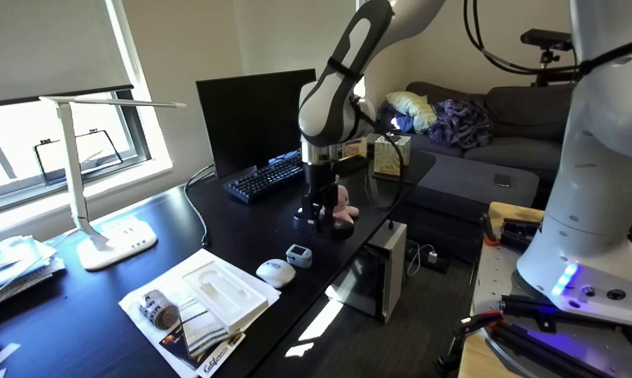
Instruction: Put the case on the box on the table left of the plushy
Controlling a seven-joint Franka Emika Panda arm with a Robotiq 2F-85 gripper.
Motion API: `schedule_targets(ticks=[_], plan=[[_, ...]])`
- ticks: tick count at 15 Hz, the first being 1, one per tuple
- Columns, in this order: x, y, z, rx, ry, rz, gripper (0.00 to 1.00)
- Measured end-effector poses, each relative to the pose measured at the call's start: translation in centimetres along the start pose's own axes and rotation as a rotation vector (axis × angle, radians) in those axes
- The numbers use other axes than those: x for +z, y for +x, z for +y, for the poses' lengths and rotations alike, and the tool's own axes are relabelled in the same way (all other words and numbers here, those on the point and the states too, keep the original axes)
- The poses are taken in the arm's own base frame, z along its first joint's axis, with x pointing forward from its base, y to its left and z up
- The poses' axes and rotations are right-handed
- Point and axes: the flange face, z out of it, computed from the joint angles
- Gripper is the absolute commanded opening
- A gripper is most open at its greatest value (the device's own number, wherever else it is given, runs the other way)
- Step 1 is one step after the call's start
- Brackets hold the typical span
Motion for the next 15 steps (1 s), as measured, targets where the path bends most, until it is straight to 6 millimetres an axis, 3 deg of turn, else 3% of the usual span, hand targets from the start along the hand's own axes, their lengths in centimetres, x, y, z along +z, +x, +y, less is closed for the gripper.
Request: schedule_targets(ticks=[6, 13, 14, 15], plan=[[3.2, 3.3, -0.5, 0.075, -0.001, 0.032, 0.49], [3.6, 4.3, -1.1, 0.087, -0.087, 0.057, 0.49], [3.7, 4.2, -1.3, 0.076, -0.096, 0.057, 0.94], [3.7, 4.2, -1.5, 0.064, -0.103, 0.057, 0.95]])
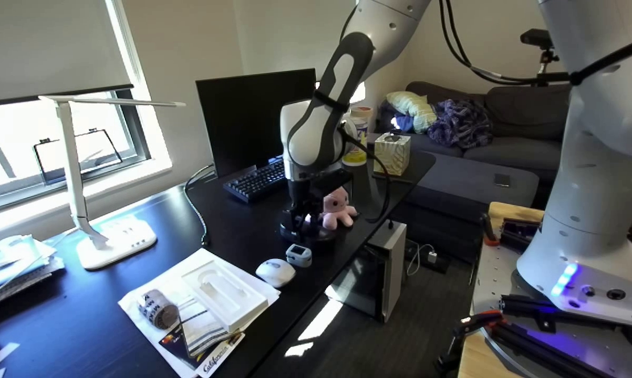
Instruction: Put the case on the box on the table left of the plushy
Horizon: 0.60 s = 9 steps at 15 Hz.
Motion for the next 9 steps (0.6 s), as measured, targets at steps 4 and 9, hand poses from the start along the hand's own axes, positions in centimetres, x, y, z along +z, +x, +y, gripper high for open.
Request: schedule_targets(ticks=[4, 9], plan=[[0.2, -0.2, -0.7, -0.034, -0.015, -0.003, 1.00], [-1.2, -0.3, -1.1, -0.041, -0.008, 0.034, 1.00]])
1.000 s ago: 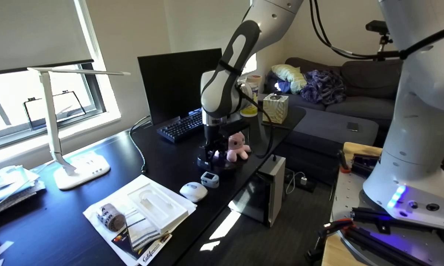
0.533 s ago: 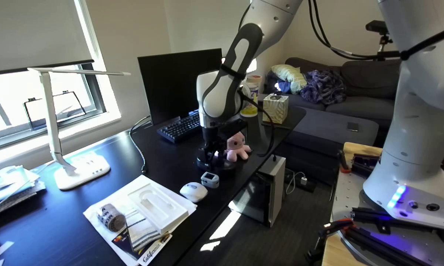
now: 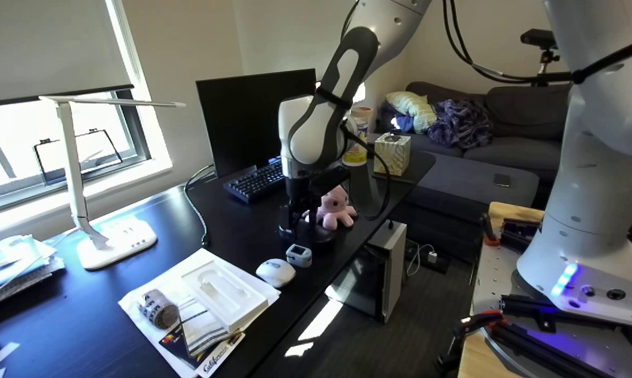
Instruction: Put the case on the box on the table left of the plushy
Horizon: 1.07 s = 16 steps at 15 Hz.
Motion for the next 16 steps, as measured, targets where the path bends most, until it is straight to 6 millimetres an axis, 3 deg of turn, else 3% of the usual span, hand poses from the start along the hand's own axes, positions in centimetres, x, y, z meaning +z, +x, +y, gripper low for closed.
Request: schedule_targets(ticks=[4, 10, 13, 16], plan=[[-4.7, -1.5, -0.2, -0.043, -0.009, 0.062, 1.00], [-12.8, -8.8, 0.5, -0.236, -0.046, 0.100, 1.00], [-15.9, -12.3, 3.1, -0.207, -0.069, 0.125, 1.00], [-19.4, -15.3, 7.3, -0.100, -0.083, 0.117, 1.00]])
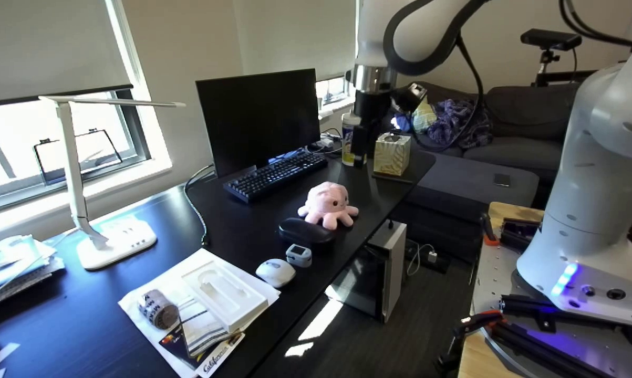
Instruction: Put the case on the box on the table left of the plushy
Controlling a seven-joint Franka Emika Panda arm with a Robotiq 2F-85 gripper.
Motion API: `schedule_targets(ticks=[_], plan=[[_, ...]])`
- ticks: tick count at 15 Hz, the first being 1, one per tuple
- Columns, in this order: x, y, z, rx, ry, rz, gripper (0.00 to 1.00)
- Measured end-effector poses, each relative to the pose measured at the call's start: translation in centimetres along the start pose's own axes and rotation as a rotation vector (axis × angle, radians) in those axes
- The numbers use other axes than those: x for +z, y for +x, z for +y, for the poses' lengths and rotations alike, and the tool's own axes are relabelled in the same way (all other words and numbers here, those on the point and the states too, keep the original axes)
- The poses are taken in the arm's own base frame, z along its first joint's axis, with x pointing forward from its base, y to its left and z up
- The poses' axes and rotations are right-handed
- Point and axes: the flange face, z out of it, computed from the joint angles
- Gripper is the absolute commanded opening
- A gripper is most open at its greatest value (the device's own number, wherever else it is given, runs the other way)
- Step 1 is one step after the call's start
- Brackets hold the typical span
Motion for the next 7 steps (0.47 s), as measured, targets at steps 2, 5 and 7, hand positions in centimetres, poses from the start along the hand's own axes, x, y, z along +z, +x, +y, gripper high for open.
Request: schedule_targets(ticks=[2, 5, 7], plan=[[-2.9, -1.9, 3.5, 0.070, -0.006, -0.012, 1.00], [-7.1, -4.3, 8.2, 0.132, 0.002, 0.006, 1.00], [-7.1, -4.3, 7.8, 0.125, 0.002, 0.008, 1.00]])
